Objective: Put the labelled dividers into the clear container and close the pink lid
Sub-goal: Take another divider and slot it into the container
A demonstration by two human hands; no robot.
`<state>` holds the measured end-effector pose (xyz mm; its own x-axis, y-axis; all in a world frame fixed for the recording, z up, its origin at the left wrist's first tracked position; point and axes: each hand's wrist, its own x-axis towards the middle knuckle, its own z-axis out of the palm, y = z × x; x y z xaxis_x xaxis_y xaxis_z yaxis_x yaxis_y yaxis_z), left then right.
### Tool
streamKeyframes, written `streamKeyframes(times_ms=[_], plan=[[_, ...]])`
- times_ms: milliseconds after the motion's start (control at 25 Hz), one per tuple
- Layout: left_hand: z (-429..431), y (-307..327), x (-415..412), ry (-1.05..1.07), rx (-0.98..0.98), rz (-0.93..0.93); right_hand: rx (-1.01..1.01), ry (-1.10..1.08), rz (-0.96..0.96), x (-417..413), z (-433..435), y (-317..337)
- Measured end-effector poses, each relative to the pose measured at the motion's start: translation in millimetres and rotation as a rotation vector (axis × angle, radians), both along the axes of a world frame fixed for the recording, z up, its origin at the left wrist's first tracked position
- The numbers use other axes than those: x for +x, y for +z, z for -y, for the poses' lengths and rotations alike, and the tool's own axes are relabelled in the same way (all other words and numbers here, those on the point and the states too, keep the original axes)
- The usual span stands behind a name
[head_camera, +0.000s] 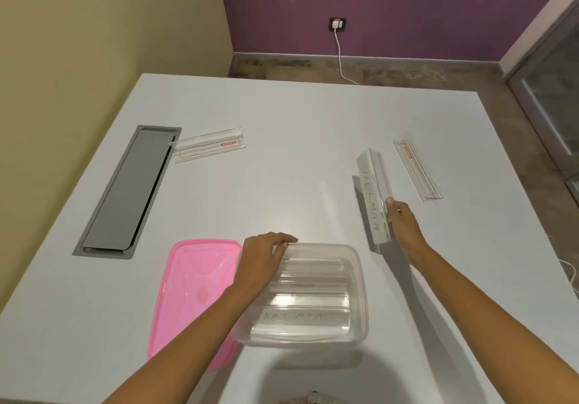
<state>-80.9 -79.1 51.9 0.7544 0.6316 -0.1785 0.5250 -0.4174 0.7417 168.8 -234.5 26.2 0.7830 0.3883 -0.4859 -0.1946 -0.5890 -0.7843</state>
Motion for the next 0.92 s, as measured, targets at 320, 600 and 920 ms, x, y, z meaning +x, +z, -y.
streamKeyframes(times_ms=[320,600,920], plan=[[13.4,14.8,-26.7,0.173,0.112,0.107,0.434,0.238,-0.388,-60.2,40.9,52.4],[17.2,11.9,-74.1,0.49,-0.116,0.201,0.194,0.657,-0.195,-111.5,50.6,60.7],[17.8,7.7,-91.1,0.582,-0.149,0.114,-0.112,0.991,0.12,-146.2,27.4,31.5]])
